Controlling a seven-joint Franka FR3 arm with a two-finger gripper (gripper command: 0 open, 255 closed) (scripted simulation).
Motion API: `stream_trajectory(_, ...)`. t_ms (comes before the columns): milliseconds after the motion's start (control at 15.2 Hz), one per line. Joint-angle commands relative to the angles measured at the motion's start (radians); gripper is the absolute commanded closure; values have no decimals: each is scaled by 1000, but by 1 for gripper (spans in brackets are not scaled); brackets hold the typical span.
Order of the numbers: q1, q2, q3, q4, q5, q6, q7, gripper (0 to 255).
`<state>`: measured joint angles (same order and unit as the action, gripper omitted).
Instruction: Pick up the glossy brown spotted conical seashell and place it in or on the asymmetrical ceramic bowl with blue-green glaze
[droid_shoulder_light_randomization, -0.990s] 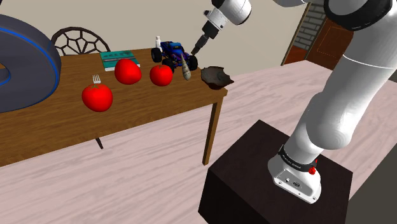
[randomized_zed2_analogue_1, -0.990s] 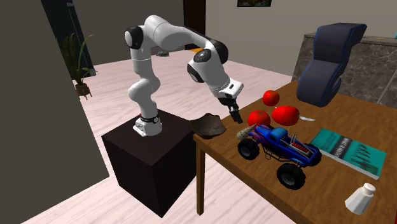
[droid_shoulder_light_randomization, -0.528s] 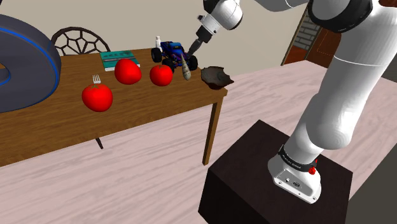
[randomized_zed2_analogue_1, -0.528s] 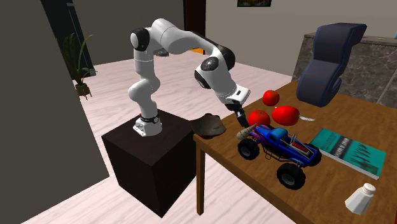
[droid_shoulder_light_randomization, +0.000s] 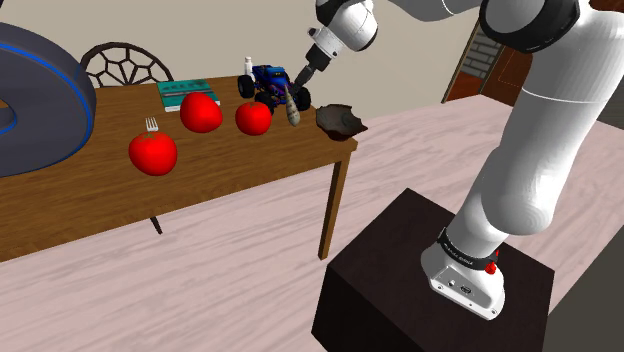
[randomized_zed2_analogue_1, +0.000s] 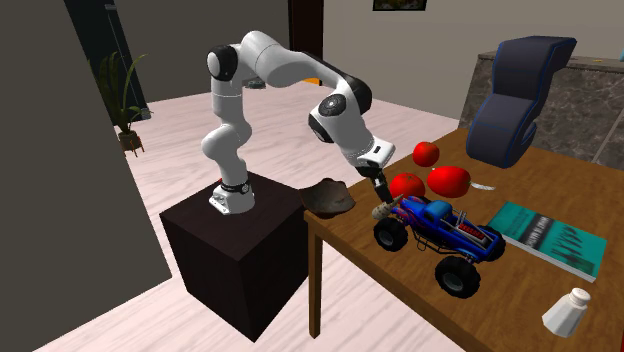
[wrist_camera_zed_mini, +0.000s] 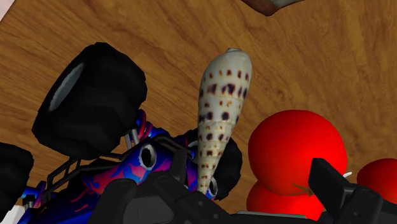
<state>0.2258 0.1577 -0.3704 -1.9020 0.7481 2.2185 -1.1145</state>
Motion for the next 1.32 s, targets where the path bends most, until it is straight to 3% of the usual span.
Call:
stream_trajectory(0,0,0,0,0,0,0,0,0)
stream_trajectory(66,0,0,0,0,0,0,0,255)
stream_trajectory(660,0,0,0,0,0,0,0,255)
stream_trajectory(726,0,0,0,0,0,0,0,0)
stream_trajectory(792,7,-70,10,-142,117,168,-80,0)
stream_trajectory(858,17,-119,23,-256,293,319,-209,0)
stream_trajectory(924,27,-147,36,-332,531,433,-391,0)
stream_trajectory(1254,32,-71,52,-282,601,440,-434,0)
